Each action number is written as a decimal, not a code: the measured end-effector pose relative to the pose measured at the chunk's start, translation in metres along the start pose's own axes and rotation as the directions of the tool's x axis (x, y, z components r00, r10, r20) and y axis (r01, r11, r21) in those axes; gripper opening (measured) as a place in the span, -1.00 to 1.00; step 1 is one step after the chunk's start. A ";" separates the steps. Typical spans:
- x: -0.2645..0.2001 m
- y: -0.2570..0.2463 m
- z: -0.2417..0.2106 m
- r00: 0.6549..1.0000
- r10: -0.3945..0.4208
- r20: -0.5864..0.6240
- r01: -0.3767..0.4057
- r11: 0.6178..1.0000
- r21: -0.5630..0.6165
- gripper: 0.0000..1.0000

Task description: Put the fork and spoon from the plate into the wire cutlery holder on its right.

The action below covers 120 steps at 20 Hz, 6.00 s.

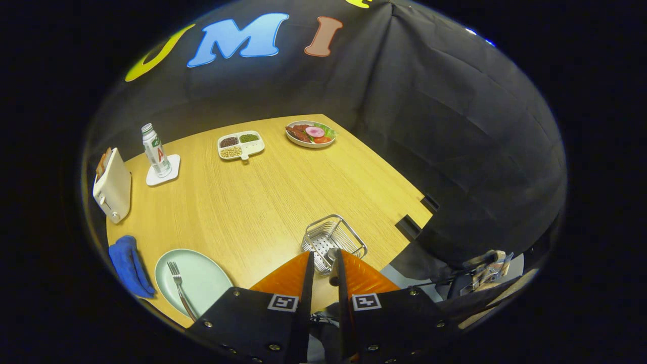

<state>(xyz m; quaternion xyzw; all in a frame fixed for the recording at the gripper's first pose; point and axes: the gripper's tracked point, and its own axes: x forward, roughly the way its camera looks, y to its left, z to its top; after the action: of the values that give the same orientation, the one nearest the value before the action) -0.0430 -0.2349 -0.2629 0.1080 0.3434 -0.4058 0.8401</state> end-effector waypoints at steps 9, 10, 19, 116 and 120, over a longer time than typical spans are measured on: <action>-0.020 0.078 -0.017 0.990 0.141 0.021 -0.137 0.978 -0.155 -0.51; -0.025 0.090 -0.021 0.986 0.165 0.021 -0.159 0.972 -0.173 -0.51; -0.057 0.176 -0.071 0.957 0.289 -0.009 -0.275 0.901 -0.336 -0.51; 0.022 0.017 -0.054 0.858 0.190 -0.477 0.063 0.883 0.465 -0.99; 0.024 0.018 -0.057 0.793 0.224 -0.566 0.077 0.886 0.458 -0.99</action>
<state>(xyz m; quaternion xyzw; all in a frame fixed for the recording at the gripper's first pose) -0.0471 -0.2113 -0.3227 0.4403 0.4829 -0.3850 0.6518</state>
